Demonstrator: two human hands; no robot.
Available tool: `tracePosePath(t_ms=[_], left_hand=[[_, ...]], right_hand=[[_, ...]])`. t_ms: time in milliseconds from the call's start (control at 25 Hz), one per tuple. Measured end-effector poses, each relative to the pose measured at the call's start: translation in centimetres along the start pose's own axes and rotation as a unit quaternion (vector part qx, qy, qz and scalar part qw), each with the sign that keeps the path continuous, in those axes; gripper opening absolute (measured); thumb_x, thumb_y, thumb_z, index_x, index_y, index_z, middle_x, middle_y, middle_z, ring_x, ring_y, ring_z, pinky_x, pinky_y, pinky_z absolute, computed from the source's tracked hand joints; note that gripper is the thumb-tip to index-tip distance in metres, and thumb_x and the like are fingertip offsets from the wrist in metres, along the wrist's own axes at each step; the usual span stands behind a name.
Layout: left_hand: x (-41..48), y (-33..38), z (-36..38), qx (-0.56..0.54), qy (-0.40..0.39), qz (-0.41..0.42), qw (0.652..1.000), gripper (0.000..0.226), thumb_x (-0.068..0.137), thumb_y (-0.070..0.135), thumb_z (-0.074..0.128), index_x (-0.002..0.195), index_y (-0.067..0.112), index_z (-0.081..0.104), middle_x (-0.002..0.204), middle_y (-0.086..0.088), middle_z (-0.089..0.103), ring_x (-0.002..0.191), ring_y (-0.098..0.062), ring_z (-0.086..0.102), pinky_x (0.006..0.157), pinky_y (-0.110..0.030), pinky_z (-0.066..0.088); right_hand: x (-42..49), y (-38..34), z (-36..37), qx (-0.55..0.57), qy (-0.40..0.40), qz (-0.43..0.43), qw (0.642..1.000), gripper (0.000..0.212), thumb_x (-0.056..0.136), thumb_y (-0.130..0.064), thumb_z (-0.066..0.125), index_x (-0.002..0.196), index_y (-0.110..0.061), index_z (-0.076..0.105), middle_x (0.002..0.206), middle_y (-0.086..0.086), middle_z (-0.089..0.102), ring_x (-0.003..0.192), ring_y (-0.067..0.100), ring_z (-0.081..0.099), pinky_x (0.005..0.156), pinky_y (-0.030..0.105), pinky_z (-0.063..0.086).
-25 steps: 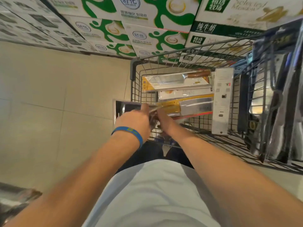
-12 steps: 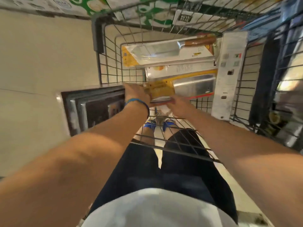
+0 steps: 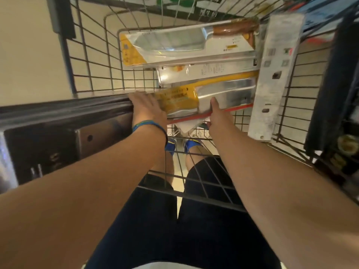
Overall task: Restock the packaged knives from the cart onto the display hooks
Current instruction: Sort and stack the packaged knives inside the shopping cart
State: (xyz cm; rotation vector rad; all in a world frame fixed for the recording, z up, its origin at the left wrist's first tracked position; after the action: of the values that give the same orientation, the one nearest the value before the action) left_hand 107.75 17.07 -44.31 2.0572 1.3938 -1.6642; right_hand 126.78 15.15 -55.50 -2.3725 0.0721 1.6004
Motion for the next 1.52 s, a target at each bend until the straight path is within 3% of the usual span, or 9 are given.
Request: tracePosePath(t_ms=[360,680,800,880,1000,1080,1240,1440,1520], left_hand=[[-0.4,-2.4,-1.0,-0.016,-0.075,-0.014,0.997,0.068,0.098,0.027,0.055,0.154,0.005,0.022,0.151,-0.031,0.03,0.137,-0.052,0.032,0.108,-0.067,0.029],[-1.2,-5.2,-3.2,-0.087,-0.04,-0.014,0.995,0.038,0.098,0.034,0.045,0.132,0.017,0.053,0.122,-0.012,0.053,0.111,-0.035,0.052,0.096,-0.049,0.039],[-0.8,-4.2,-2.7,-0.047,-0.012,-0.012,0.999,0.042,0.103,0.036,0.036,0.137,0.016,0.049,0.13,-0.015,0.05,0.118,-0.035,0.05,0.1,-0.048,0.038],[-0.6,-3.6,-2.4,-0.034,-0.026,-0.033,0.999,0.045,0.105,0.033,0.032,0.142,0.01,0.042,0.137,-0.019,0.047,0.125,-0.037,0.048,0.105,-0.05,0.035],[-0.2,-1.4,-1.9,-0.018,-0.014,0.004,1.0,0.053,0.103,0.032,0.036,0.152,0.011,0.031,0.157,-0.021,0.026,0.144,-0.043,0.025,0.112,-0.064,0.022],[0.0,-0.5,-1.7,-0.017,-0.004,0.016,1.0,0.051,0.102,0.032,0.039,0.149,0.013,0.038,0.154,-0.021,0.03,0.141,-0.044,0.027,0.112,-0.066,0.023],[0.7,-0.7,-1.3,-0.034,0.025,0.015,0.999,0.042,0.096,0.037,0.049,0.134,0.02,0.051,0.135,-0.015,0.049,0.123,-0.038,0.045,0.104,-0.062,0.036],[0.7,-0.8,-0.5,-0.069,0.035,0.027,0.997,0.046,0.094,0.029,0.051,0.138,0.021,0.041,0.142,-0.013,0.043,0.13,-0.041,0.04,0.101,-0.069,0.034],[0.2,-0.7,-0.7,-0.061,0.038,0.026,0.997,0.051,0.096,0.031,0.05,0.144,0.019,0.036,0.148,-0.016,0.035,0.134,-0.045,0.035,0.104,-0.07,0.032]], right_hand=[[-0.2,1.5,-0.3,0.157,0.042,0.062,0.985,0.034,0.091,-0.052,0.072,0.094,-0.02,0.059,0.101,0.005,0.068,0.087,0.023,0.069,0.072,0.035,0.06],[-2.7,0.6,-0.5,0.218,0.015,0.074,0.973,0.032,0.105,-0.046,0.049,0.108,-0.017,0.062,0.096,0.003,0.067,0.081,0.018,0.066,0.069,0.032,0.058],[-2.5,-0.6,-0.5,0.071,-0.037,0.057,0.995,0.042,0.11,-0.026,0.037,0.147,-0.008,0.048,0.144,0.018,0.056,0.119,0.03,0.062,0.092,0.042,0.055],[-2.0,-0.1,-1.3,-0.113,-0.065,0.029,0.991,0.044,0.107,-0.022,0.038,0.147,-0.004,0.046,0.149,0.018,0.052,0.13,0.035,0.056,0.102,0.045,0.052],[-0.5,-1.9,-5.9,-0.349,0.141,-0.155,0.914,0.041,0.1,-0.024,0.058,0.138,-0.01,0.053,0.134,0.014,0.059,0.115,0.03,0.06,0.088,0.038,0.056],[0.1,-3.1,-9.8,-0.348,0.262,-0.2,0.878,0.062,0.089,-0.019,0.075,0.143,-0.013,0.043,0.139,0.013,0.05,0.12,0.03,0.054,0.09,0.041,0.057],[3.1,-2.1,-11.8,-0.291,0.198,-0.077,0.933,0.1,0.075,-0.022,0.088,0.152,-0.017,0.025,0.145,0.013,0.044,0.126,0.035,0.053,0.095,0.051,0.057],[2.3,-2.3,-10.6,-0.325,0.222,-0.094,0.914,0.061,0.089,-0.021,0.073,0.142,-0.014,0.044,0.118,0.008,0.06,0.099,0.028,0.064,0.073,0.04,0.06],[0.4,-3.0,-9.0,-0.247,0.164,-0.088,0.951,0.034,0.095,-0.02,0.061,0.128,-0.013,0.061,0.09,-0.001,0.062,0.073,0.016,0.061,0.056,0.029,0.051]])
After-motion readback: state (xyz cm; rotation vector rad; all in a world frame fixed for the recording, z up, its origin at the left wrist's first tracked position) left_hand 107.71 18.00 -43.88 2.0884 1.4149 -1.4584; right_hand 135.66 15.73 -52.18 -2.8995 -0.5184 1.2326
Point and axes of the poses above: each hand's wrist, its own x-axis towards the middle knuckle, its own z-axis out of the palm, y = z × x, the point moved 6 cm from there along x, towards the middle knuckle
